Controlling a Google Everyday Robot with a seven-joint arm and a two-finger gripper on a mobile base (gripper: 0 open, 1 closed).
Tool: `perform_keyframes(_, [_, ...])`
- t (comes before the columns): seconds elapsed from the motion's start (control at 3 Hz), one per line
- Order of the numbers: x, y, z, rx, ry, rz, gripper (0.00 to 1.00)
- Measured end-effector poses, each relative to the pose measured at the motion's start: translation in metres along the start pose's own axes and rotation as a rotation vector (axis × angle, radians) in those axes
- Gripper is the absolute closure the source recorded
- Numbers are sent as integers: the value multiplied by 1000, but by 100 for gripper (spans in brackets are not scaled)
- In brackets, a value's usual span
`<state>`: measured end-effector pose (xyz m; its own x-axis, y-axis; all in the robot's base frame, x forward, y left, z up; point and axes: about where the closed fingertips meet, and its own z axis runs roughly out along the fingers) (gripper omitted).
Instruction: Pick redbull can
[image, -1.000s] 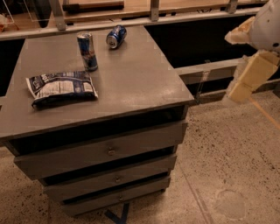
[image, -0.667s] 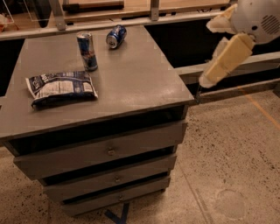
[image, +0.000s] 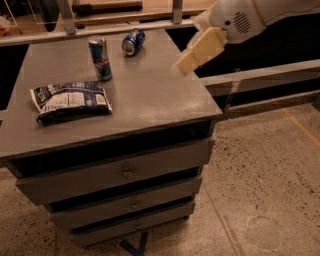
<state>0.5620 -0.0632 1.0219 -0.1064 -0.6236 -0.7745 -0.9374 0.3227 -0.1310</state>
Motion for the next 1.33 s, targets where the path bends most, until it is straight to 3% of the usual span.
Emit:
perform_keyframes(0.33, [-16, -2, 39, 43, 1, 26, 0])
perform_keyframes(0.67, [-31, -10, 72, 64, 52, 49, 0])
perform_keyframes(1.0, [-33, -12, 79, 50, 51, 49, 0])
perform_keyframes(1.33, [-25, -1, 92, 24, 1, 54, 0])
